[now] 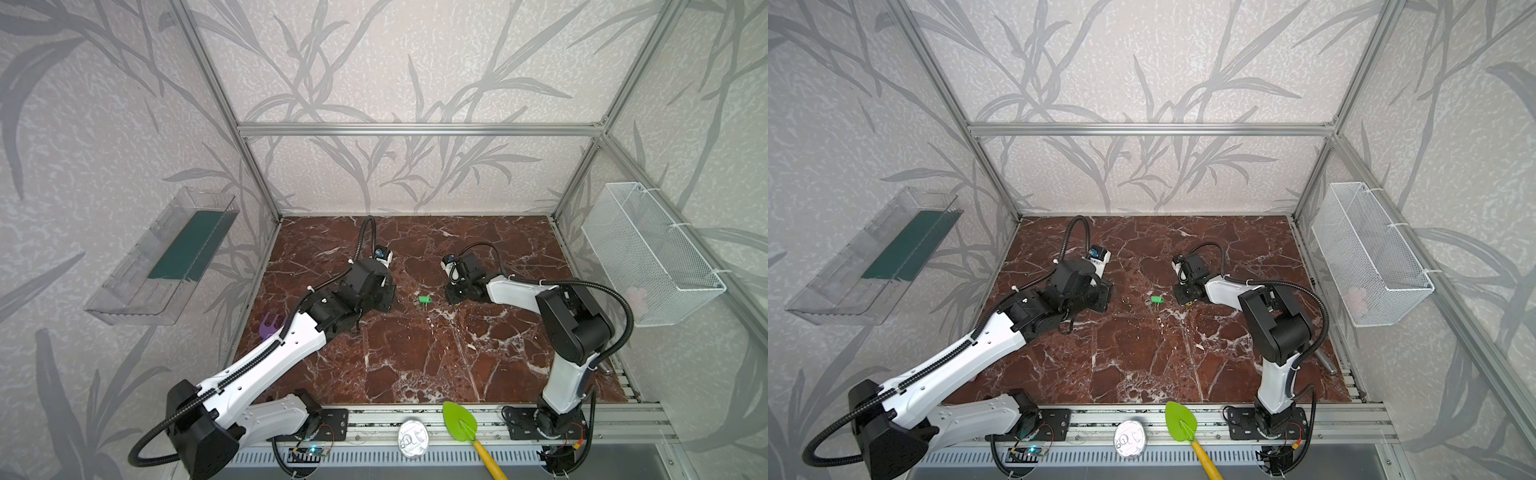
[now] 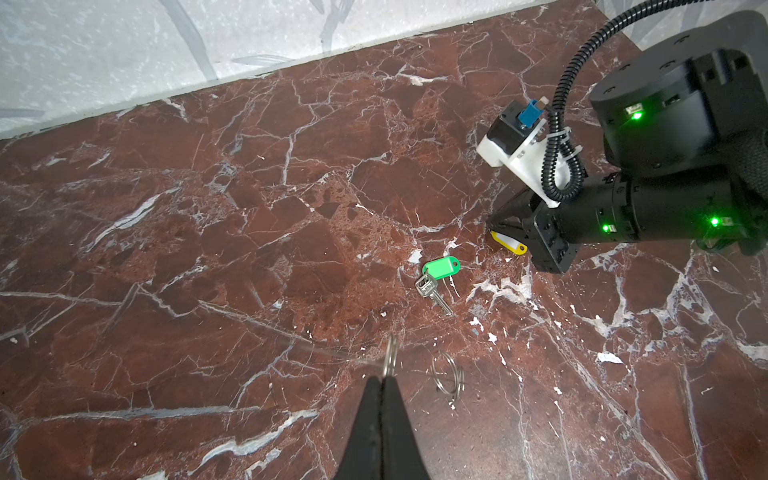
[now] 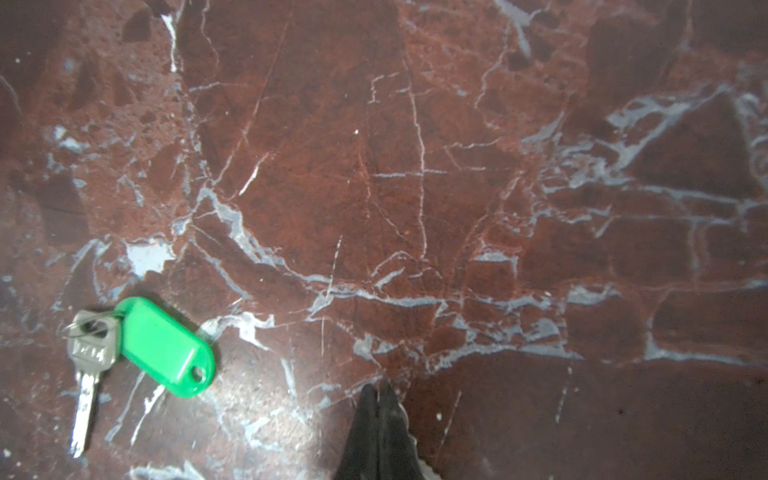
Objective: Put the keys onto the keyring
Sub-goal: 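Lift the yellow-tagged key with the right gripper toward the ring on the plate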
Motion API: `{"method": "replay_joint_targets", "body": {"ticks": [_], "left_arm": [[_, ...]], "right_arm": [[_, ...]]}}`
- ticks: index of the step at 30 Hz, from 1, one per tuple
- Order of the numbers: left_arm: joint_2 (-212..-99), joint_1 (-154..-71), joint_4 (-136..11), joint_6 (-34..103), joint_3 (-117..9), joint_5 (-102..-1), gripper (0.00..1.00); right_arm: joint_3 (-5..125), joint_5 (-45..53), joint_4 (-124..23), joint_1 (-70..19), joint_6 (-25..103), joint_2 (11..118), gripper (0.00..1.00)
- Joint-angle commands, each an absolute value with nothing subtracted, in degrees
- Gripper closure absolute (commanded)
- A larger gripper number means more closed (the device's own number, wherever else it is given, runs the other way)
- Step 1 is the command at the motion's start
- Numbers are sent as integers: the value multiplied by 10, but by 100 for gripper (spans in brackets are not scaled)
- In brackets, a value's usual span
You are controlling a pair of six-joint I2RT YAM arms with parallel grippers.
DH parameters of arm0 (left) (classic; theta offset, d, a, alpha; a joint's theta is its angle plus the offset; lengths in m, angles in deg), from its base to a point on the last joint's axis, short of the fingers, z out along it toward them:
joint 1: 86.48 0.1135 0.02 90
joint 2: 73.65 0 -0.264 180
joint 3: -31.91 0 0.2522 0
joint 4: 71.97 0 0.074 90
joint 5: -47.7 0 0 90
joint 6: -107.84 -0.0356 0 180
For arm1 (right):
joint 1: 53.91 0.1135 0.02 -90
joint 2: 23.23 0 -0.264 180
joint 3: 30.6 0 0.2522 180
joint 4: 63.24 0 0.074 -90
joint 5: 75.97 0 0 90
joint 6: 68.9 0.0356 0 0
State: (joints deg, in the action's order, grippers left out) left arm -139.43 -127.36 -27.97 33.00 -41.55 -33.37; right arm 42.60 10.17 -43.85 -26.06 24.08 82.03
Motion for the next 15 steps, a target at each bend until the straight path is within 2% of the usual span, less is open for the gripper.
{"method": "replay_joint_targets", "body": {"ticks": [1,8,15], "left_arm": [[-1391,-1277,-295,338,-415,-345,100],[-1403,-1281,-317,323,-416,-401,100],[-1424,-1293,-319,316,-436,-413,100]], "right_arm": [[412,66,-428,-257,223,741,100],[367,-33,-463,-237,227,592,100],[361,-100,-494,-196,226,535,100]]}}
